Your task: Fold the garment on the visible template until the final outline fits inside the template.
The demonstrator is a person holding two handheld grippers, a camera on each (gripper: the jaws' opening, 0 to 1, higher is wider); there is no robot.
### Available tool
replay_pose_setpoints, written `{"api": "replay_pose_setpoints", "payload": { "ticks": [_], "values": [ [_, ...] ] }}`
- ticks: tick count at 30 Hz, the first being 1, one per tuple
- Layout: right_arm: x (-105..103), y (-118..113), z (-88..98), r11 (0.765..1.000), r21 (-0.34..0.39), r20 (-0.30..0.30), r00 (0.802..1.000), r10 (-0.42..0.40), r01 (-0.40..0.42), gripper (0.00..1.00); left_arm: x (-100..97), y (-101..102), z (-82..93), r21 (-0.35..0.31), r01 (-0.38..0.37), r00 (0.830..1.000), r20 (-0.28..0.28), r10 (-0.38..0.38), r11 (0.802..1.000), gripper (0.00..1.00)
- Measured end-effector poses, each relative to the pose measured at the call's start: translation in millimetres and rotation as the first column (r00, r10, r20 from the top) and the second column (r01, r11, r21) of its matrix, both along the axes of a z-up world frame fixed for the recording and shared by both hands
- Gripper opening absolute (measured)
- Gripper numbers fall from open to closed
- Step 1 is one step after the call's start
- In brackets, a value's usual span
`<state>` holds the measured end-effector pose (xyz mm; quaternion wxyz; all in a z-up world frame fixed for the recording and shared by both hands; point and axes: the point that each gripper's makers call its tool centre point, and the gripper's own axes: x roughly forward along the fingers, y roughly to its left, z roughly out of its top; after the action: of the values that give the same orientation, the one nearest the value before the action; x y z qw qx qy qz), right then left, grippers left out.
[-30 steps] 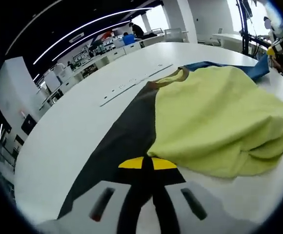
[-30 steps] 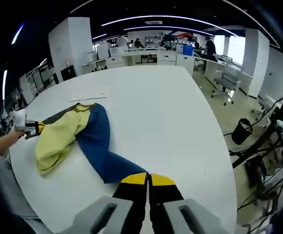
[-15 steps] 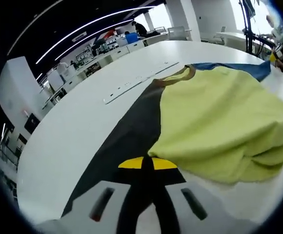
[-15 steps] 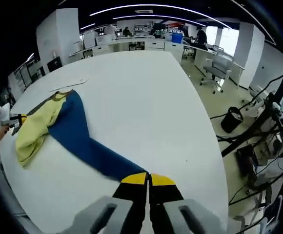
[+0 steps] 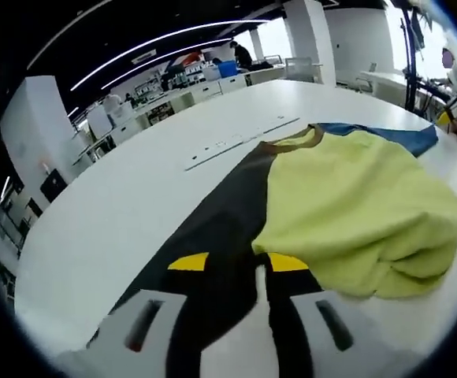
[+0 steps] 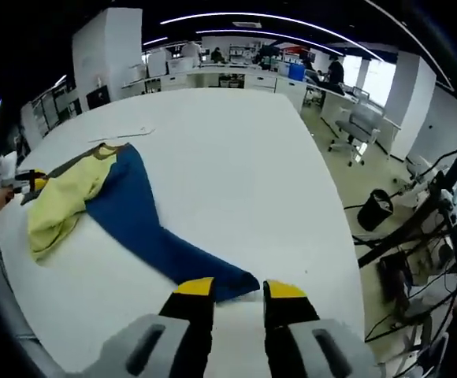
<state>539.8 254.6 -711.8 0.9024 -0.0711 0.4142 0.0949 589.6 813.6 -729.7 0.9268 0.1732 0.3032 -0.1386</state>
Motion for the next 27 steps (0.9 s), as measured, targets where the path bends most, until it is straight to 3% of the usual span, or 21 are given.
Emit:
{"api": "replay_pose_setpoints", "payload": {
  "ticks": [4,13,21,27],
  "values": [
    [1,29,8.3,0.995,0.063,0.036,0.997,0.071,-0.073,0.33,-12.9,-6,7.9,-0.010,0.026,1.000,0.011,-0.026,1.000,0.40],
    [-4,100,16.4,0.963,0.174,0.064,0.978,0.198,-0.206,0.36,-54.4,-29,12.3,-0.063,0.089,0.996,0.000,-0.089,0.994,0.48],
    [-10,158,9.2,0.913,0.202,0.066,0.935,0.348,-0.354,0.36,-74.9,-53,8.1,-0.090,0.127,0.992,-0.015,-0.129,0.988,0.46],
    [-12,193,0.9,0.874,0.208,0.070,0.898,0.434,-0.438,0.35,-85.1,-72,-5.7,-0.123,0.131,0.989,-0.053,-0.139,0.984,0.43]
  ]
}}
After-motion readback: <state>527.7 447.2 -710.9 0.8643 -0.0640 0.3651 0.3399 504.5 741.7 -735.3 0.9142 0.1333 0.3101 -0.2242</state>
